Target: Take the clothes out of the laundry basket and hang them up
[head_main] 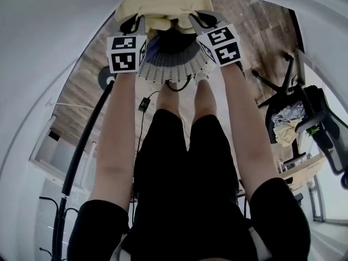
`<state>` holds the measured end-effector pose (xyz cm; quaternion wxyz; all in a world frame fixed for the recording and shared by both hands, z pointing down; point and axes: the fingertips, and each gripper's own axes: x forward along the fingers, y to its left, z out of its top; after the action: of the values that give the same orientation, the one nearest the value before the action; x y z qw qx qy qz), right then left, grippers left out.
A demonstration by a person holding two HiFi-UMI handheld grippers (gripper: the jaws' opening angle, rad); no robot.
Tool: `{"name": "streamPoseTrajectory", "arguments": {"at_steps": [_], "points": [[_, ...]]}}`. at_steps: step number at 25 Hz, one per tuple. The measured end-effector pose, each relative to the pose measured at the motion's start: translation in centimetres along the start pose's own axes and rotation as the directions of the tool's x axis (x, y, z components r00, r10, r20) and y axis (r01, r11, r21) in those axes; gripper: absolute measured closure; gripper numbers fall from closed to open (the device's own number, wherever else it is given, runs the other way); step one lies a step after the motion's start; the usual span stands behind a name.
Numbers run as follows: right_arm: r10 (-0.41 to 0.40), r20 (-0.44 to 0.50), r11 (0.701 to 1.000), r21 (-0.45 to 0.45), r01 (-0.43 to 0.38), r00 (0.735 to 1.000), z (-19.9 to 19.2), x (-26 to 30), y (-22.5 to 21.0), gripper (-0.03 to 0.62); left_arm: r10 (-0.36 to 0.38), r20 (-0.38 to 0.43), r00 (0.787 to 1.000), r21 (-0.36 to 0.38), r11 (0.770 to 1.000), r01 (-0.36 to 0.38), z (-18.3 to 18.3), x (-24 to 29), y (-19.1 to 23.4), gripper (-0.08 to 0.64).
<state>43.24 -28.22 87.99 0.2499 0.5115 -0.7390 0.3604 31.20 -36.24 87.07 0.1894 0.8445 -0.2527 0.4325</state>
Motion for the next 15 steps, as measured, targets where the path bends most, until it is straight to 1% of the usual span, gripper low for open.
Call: {"name": "streamPoseTrajectory", "arguments": {"at_steps": [4,8,11,15], "points": [[-0.005,0.091,0.999,0.036,0.001,0.996,3.1,-3.3,1.0,0.563,0.025,0.084,0.996,-0.037,0.999,-0.022,2.8,-3.4,-0.9,0.535],[0.000,0.178,0.999,0.045,-0.008,0.984,6.9,-7.4,2.2,0.563,0.046,0.165,0.985,-0.069,0.997,-0.035,5.9,-7.6,-2.1,0.535],[0.010,0.249,0.999,0.041,-0.021,0.969,10.0,-11.3,3.4,0.563,0.062,0.240,0.969,-0.089,0.995,-0.042,8.5,-11.7,-3.3,0.535],[0.027,0.341,0.999,0.017,-0.035,0.940,13.7,-17.3,5.6,0.563,0.092,0.348,0.933,-0.122,0.991,-0.053,11.8,-18.6,-5.0,0.535]]}}
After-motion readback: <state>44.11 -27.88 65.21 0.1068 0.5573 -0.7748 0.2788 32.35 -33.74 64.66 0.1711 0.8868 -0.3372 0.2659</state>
